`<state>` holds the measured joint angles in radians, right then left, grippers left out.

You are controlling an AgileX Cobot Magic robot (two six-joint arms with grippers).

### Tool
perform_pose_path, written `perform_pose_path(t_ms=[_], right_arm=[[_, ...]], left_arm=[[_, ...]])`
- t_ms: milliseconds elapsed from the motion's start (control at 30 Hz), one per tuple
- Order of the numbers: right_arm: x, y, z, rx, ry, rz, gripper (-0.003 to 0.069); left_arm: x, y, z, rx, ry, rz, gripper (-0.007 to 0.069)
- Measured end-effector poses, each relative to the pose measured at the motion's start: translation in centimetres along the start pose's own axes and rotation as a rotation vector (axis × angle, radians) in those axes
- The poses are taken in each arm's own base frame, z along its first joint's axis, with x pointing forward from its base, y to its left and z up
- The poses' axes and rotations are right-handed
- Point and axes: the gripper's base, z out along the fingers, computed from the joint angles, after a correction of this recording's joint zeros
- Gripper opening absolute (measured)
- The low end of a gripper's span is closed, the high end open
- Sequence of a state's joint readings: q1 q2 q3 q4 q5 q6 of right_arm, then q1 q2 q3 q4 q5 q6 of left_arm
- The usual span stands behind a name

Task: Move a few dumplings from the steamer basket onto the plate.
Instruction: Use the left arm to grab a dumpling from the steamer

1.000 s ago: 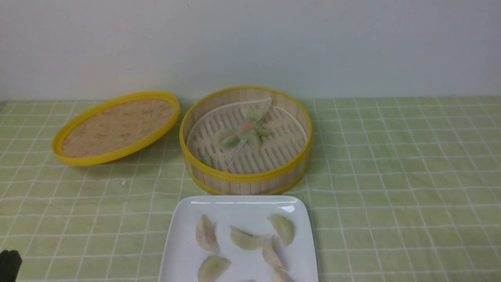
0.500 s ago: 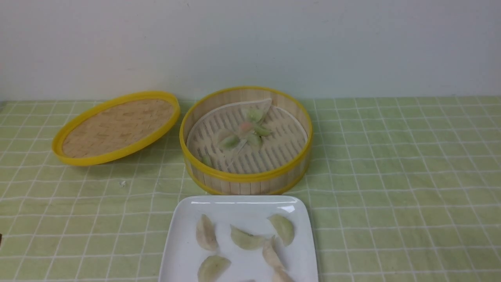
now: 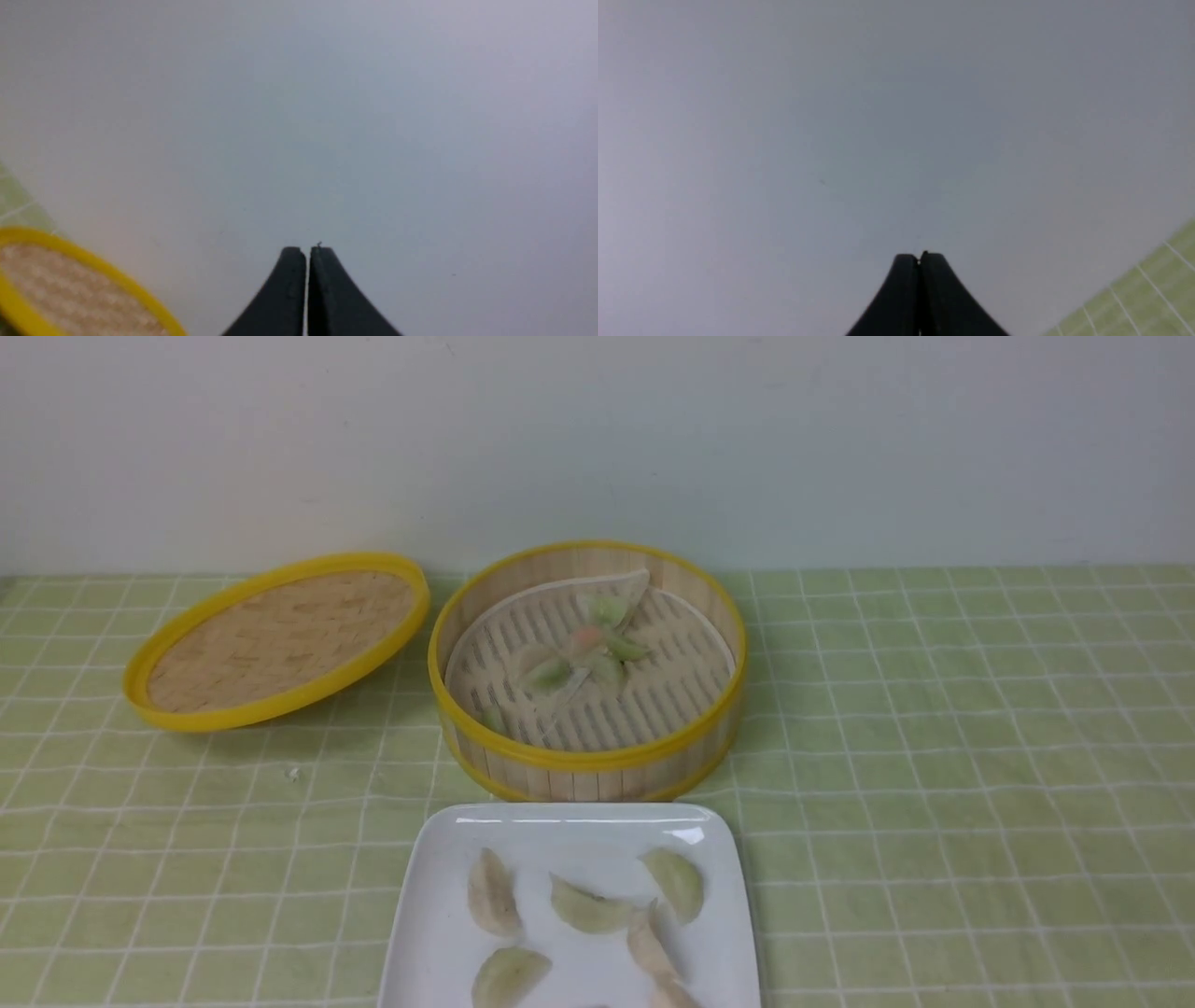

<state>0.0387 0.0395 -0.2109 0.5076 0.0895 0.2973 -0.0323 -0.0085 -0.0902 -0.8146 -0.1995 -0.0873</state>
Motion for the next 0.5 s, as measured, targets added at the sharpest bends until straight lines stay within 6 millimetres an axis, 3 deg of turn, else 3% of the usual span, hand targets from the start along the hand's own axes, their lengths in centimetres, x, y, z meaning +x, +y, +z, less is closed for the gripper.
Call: perform_pose_path(t_ms=[133, 233, 333, 367, 400, 500], right_arm=[[-3.5, 5.1, 3.2, 0.026, 0.243, -0.222, -0.0015], [-3.9, 6.5, 6.0, 0.059, 0.462, -0.362, -0.0015], [-3.8, 7.4, 9.3, 0.071, 0.718, -0.476, -0.0015], [-3.6, 7.2, 9.8, 0.077, 0.747, -0.477, -0.0015], [-3.3, 7.5, 11.2, 0.07, 0.883, -0.503, -0.0015], [-2.5, 7.4, 13.0, 0.063, 1.042, -0.497, -0.0015]], left_arm=[[-1.9, -4.7, 2.0, 0.058, 0.127, 0.211, -0.0006], [-1.7, -6.7, 4.6, 0.016, 0.34, 0.327, -0.0006], [-0.8, -8.2, 8.0, -0.045, 0.667, 0.449, -0.0006], [-0.8, -8.2, 8.0, -0.045, 0.667, 0.449, -0.0006], [0.2, -8.8, 10.6, -0.08, 0.903, 0.508, -0.0006], [1.5, -8.8, 14.0, -0.088, 1.135, 0.569, -0.0006]])
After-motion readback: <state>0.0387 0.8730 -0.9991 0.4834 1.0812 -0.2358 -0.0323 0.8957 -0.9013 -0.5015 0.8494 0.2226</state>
